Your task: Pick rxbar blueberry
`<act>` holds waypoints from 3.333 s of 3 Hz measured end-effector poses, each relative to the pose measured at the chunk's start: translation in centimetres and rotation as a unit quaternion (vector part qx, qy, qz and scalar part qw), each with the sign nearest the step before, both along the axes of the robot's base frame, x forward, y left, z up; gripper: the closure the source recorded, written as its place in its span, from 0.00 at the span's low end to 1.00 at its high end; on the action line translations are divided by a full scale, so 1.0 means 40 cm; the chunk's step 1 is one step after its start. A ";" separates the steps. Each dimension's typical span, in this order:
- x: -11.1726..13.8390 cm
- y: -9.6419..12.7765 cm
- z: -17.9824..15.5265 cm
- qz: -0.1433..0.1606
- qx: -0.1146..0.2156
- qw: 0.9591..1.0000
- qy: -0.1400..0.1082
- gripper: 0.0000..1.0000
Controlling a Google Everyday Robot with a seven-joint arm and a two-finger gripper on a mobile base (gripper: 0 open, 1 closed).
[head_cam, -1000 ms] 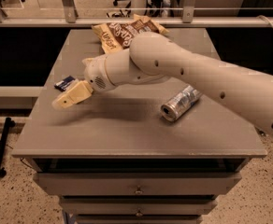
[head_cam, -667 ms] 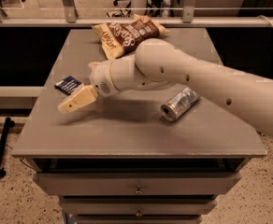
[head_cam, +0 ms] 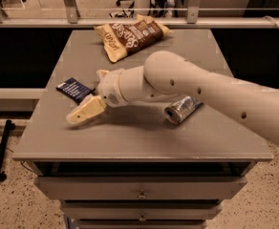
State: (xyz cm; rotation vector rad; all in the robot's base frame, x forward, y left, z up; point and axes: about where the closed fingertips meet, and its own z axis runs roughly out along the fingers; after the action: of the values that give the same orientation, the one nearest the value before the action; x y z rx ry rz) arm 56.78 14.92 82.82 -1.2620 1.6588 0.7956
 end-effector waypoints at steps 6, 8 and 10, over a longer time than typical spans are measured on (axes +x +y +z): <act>0.037 0.007 0.053 -0.041 0.031 0.999 -0.016 1.00; 0.106 -0.107 0.196 -0.053 -0.024 0.995 -0.076 1.00; 0.146 -0.151 0.346 -0.039 -0.047 0.989 -0.133 1.00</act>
Offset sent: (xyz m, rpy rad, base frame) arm 0.0003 -0.0336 -0.0026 0.0082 -0.0424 -0.0704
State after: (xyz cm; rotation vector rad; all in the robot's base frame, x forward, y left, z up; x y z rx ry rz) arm 62.64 8.86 96.65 -1.2977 1.5325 0.4831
